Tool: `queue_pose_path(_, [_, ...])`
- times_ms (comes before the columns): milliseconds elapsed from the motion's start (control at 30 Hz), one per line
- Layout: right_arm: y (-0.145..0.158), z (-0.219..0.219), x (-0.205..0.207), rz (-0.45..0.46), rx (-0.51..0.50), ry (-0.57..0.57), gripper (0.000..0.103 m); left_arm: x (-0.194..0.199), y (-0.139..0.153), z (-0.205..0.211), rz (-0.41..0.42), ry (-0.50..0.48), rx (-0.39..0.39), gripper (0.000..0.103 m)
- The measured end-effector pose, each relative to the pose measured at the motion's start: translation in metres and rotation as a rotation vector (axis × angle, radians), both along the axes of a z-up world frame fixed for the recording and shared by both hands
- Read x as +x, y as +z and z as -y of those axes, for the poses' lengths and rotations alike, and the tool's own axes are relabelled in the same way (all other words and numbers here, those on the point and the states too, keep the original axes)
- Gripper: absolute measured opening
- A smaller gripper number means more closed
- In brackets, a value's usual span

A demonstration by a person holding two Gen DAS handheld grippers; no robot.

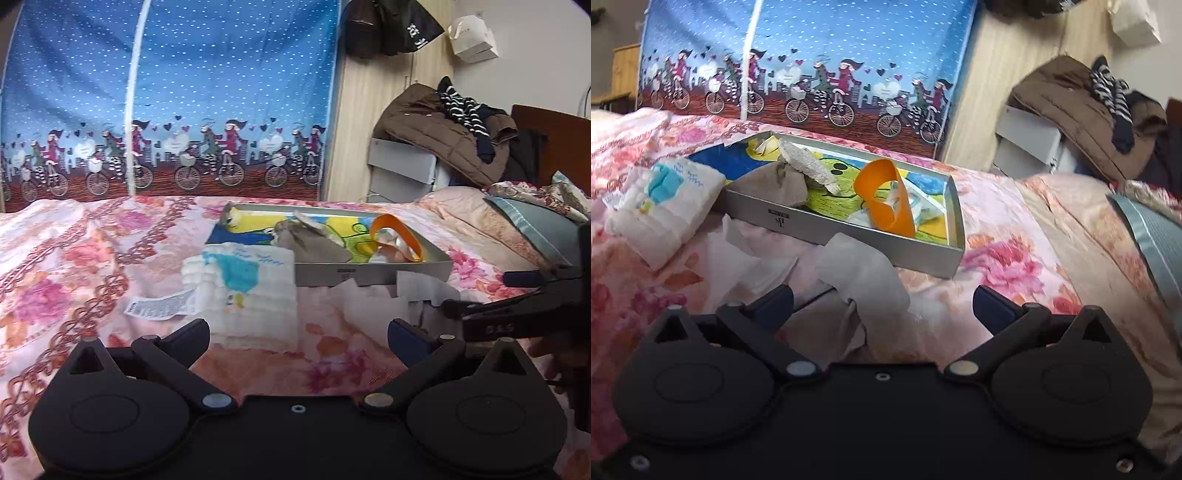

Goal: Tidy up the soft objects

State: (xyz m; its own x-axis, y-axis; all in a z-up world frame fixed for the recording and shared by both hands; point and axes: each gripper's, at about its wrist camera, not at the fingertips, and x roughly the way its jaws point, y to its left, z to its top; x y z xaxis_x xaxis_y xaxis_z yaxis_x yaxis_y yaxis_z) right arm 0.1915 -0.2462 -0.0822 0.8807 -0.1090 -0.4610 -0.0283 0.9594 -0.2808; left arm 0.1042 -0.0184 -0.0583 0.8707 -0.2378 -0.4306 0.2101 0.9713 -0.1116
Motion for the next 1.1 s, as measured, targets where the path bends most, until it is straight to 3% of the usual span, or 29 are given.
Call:
queue_pose_path(100, [-0.004, -0.002, 0.008, -0.006, -0.03, 0.032, 0.103, 0.017, -0.007, 0.007, 0.005, -0.04, -0.027, 0.102])
queue_pose_path(300, [-0.013, -0.004, 0.016, -0.038, -0.064, 0.074, 0.103, 0.045, -0.023, 0.025, -0.007, -0.102, 0.017, 0.102])
queue_pose_path(500, [-0.015, -0.005, 0.017, -0.052, -0.055, 0.098, 0.102, 0.076, -0.023, 0.027, -0.087, -0.097, -0.128, 0.098])
queue_pose_path(667, [-0.018, -0.009, 0.015, -0.081, -0.058, 0.126, 0.076, 0.095, -0.029, 0.042, -0.141, -0.146, -0.147, 0.081])
queue_pose_path(1033, [-0.02, -0.008, 0.018, -0.112, 0.002, 0.136, 0.055, 0.103, -0.046, 0.053, -0.23, -0.213, -0.152, 0.055])
queue_pose_path(1100, [-0.021, -0.01, 0.019, -0.114, 0.002, 0.142, 0.047, 0.105, -0.048, 0.053, -0.24, -0.214, -0.155, 0.047])
